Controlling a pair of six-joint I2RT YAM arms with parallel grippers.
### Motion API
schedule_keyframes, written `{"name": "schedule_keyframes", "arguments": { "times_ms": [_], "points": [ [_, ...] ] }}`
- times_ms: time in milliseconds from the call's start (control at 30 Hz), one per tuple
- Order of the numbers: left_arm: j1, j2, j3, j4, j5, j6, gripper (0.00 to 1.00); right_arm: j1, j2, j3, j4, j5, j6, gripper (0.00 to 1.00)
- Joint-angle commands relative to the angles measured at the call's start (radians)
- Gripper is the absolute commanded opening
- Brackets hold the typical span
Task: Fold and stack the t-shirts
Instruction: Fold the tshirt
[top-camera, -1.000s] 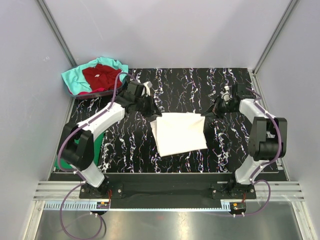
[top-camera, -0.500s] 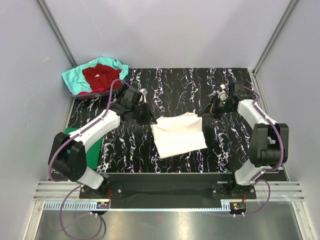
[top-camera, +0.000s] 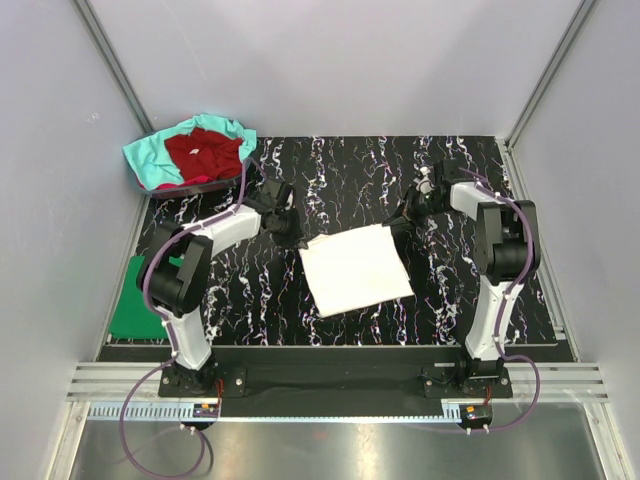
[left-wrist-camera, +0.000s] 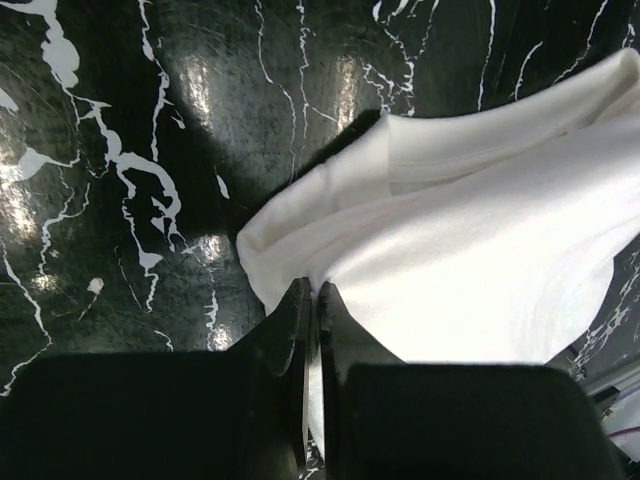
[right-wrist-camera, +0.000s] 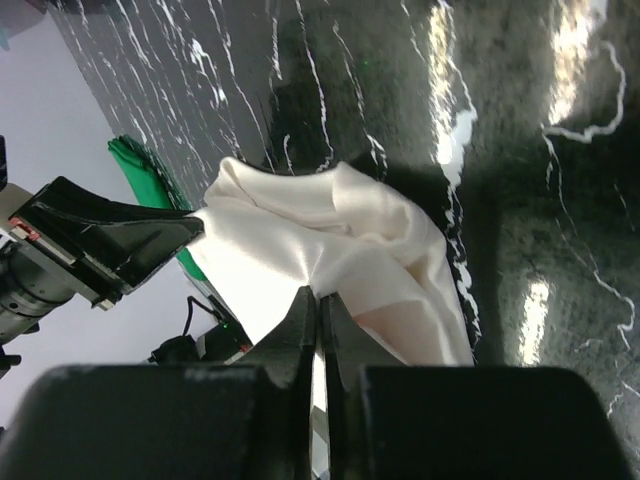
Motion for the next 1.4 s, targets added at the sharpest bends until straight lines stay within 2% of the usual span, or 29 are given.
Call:
{"name": "schedule_keyframes", "arguments": {
  "times_ms": [0,200,567,667,700,733,833,900,933,1033,1133,1300,1367],
  "points": [
    [0.025,0.019,0.045,0.024,-0.035,0.032,0.03,0.002,0.029,0.072,0.026,0.023,-0.018,0.06],
    [0.047,0.077,0.059,0.020,-0.060,0.058,0.04,0.000,0.098,0.147,-0.004,0.043,-0.012,0.08],
    [0.089,0.140,0.140,0.026,-0.086,0.156,0.18,0.000,0.195,0.261,-0.069,0.114,-0.056,0.08],
    [0.105,0.146,0.182,0.009,-0.071,0.173,0.27,0.000,0.212,0.277,-0.078,0.115,-0.061,0.11],
    [0.109,0.143,0.189,0.001,-0.065,0.181,0.31,-0.001,0.212,0.290,-0.090,0.112,-0.061,0.16],
    [0.114,0.137,0.196,0.004,-0.057,0.185,0.41,-0.001,0.213,0.294,-0.097,0.114,-0.061,0.18],
    [0.116,0.079,0.193,-0.008,-0.057,0.193,0.57,0.000,0.192,0.325,-0.156,0.155,-0.090,0.26],
    [0.116,0.013,0.173,-0.005,-0.054,0.195,0.60,-0.001,0.161,0.354,-0.207,0.193,-0.107,0.29],
    [0.116,-0.009,0.160,0.003,-0.052,0.192,0.61,-0.001,0.152,0.366,-0.224,0.209,-0.124,0.35],
    [0.116,-0.058,0.117,0.038,0.009,0.185,0.65,0.000,0.130,0.399,-0.276,0.227,-0.148,0.39],
    [0.114,-0.075,0.053,0.127,0.151,0.184,0.65,-0.001,0.103,0.393,-0.299,0.246,-0.158,0.43],
    [0.102,-0.078,-0.042,0.297,0.271,0.090,0.45,0.023,-0.003,0.278,-0.221,0.183,-0.098,0.43],
    [0.091,-0.058,-0.053,0.334,0.284,0.057,0.41,0.039,-0.026,0.244,-0.151,0.128,-0.069,0.43]
  ]
}}
